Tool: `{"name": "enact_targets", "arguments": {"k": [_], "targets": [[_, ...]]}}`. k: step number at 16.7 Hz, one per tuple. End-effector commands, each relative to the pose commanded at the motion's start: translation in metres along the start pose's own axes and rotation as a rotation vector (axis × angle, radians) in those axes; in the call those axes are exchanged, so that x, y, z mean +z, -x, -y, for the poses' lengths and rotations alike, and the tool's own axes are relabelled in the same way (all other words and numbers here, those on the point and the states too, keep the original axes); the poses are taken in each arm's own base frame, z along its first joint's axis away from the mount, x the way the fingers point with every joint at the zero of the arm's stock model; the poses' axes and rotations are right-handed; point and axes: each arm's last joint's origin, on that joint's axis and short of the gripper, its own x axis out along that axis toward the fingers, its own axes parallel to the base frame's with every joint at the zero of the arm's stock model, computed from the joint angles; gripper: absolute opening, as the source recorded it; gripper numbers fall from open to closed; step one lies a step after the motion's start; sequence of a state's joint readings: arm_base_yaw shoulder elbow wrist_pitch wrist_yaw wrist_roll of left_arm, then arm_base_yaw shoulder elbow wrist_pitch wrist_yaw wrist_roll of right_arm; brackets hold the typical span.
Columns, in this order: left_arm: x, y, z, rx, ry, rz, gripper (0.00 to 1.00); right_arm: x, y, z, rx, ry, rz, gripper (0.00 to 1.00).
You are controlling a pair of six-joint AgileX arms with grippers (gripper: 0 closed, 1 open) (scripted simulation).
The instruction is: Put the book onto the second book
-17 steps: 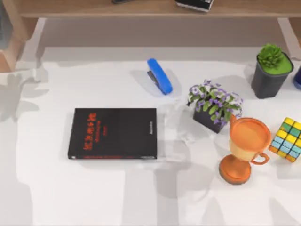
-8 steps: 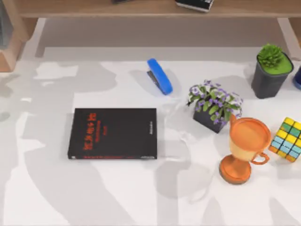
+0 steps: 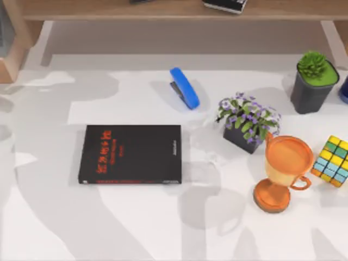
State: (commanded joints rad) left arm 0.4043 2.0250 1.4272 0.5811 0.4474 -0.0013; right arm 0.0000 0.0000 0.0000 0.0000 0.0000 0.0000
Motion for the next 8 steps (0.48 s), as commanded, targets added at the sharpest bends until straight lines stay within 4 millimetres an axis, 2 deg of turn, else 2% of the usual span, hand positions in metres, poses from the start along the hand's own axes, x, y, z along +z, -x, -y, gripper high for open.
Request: {"name": "enact_targets", "arguments": {"k": [3, 8], "targets": [[0.002, -0.006, -0.001, 0.004, -0.002, 0.005, 1.00, 0.000, 0.000, 0.000, 0.000, 0.000, 0.000, 1.00], [0.001, -0.027, -0.003, 0.003, -0.002, 0.005, 1.00, 0.000, 0.000, 0.000, 0.000, 0.000, 0.000, 1.00]]}}
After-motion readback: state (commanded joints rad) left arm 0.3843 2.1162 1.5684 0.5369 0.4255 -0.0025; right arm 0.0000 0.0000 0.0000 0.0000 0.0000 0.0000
